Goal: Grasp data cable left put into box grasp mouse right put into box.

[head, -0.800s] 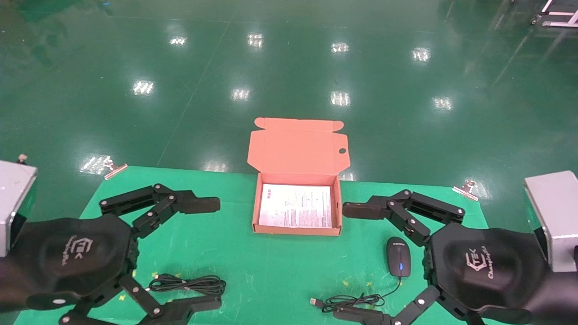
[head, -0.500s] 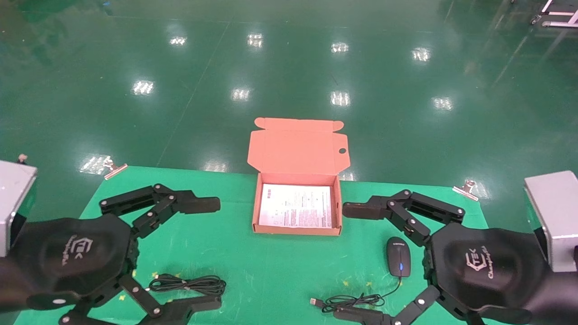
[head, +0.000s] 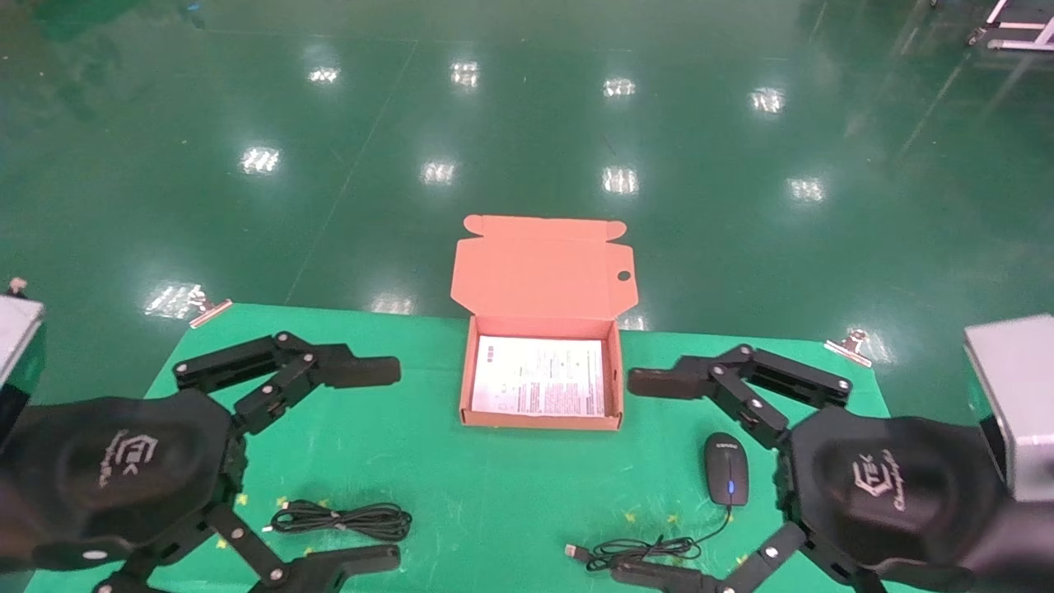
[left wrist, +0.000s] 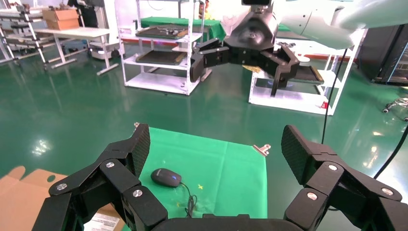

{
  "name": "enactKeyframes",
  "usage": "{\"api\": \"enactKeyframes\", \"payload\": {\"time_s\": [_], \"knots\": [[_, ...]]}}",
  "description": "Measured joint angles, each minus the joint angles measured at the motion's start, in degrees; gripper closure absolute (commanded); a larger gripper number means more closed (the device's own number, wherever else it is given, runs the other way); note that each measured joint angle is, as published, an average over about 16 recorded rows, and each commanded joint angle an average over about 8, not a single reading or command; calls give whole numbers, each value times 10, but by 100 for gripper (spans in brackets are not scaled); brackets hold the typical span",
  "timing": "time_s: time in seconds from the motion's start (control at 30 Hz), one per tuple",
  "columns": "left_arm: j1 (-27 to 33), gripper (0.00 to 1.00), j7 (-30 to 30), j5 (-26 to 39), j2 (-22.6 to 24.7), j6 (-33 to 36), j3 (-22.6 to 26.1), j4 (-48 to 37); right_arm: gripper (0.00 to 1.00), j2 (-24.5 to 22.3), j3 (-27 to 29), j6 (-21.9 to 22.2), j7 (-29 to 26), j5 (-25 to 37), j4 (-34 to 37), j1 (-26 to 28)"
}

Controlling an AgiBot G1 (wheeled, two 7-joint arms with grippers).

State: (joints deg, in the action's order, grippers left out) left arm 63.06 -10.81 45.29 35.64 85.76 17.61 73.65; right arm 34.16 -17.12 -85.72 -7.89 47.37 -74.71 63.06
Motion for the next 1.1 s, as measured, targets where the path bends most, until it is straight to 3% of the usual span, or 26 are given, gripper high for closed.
{"api": "enactKeyframes", "payload": {"time_s": [0.23,0.63,0.87,1.1], "knots": [[46,0,-18,97,16,12,48,1,0,0,-34,-11,68,118,-17,44],[156,0,-55,353,71,27,175,17,0,40,-131,-6,232,367,-31,119],[189,0,-59,486,109,12,237,28,0,66,-173,25,295,467,-32,117],[188,0,-71,590,143,-15,283,24,0,89,-202,74,308,552,-30,91]]}}
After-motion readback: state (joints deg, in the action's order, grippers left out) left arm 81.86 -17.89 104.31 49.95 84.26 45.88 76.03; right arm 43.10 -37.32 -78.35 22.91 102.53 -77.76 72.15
